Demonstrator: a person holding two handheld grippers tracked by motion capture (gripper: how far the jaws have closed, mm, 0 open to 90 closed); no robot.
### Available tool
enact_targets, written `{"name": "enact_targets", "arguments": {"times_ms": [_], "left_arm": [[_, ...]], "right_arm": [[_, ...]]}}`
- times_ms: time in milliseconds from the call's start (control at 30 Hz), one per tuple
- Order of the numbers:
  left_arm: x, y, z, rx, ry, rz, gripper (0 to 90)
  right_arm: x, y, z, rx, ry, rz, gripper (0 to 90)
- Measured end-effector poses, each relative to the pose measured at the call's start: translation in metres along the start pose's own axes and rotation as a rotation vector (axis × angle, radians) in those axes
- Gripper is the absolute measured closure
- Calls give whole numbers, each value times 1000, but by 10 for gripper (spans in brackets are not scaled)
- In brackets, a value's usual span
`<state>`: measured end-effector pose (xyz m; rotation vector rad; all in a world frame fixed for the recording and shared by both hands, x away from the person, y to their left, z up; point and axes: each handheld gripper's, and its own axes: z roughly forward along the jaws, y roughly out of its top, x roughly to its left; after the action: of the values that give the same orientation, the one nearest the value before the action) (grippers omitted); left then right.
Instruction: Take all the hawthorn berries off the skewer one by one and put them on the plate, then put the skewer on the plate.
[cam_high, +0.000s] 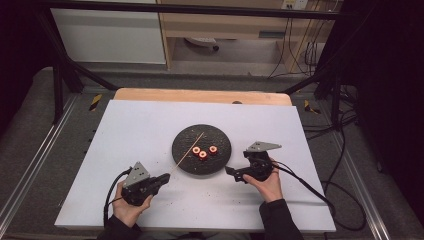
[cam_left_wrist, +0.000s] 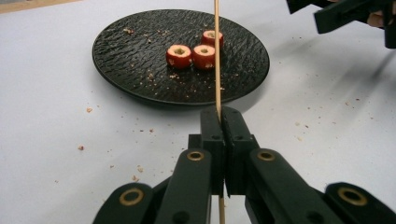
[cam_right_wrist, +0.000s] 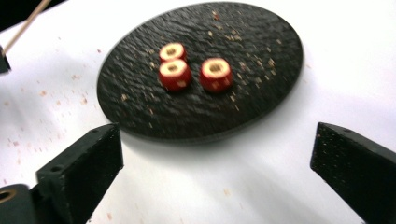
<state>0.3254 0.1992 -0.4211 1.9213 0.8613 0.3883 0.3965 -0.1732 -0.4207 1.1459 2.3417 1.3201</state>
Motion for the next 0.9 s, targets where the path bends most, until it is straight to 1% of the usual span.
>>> {"name": "enact_targets", "arguments": {"times_ms": [67, 200, 500, 533, 633, 733, 800, 900], "left_arm": [[0, 2, 1, 8, 1, 1, 882], [0, 9, 4, 24, 4, 6, 882], [5, 31, 12, 48, 12, 19, 882], [5, 33, 13, 49, 13, 19, 881], [6, 41, 16, 59, 17, 23, 882], [7, 47, 20, 70, 20, 24, 882], [8, 52, 23, 75, 24, 27, 882], [11, 57, 29, 84, 27, 21, 881]], "right_arm": [[-3, -6, -4, 1, -11, -1, 20], [-8, -17, -13, 1, -17, -5, 12], [-14, -36, -23, 9, -26, -3, 10], [-15, -38, -24, 11, -28, -11, 10], [-16, -43, -28, 20, -37, -5, 13], [-19, -48, -31, 17, -44, 4, 19], [-20, -49, -33, 13, -43, 13, 19], [-22, -51, -36, 9, -41, 22, 19]]}}
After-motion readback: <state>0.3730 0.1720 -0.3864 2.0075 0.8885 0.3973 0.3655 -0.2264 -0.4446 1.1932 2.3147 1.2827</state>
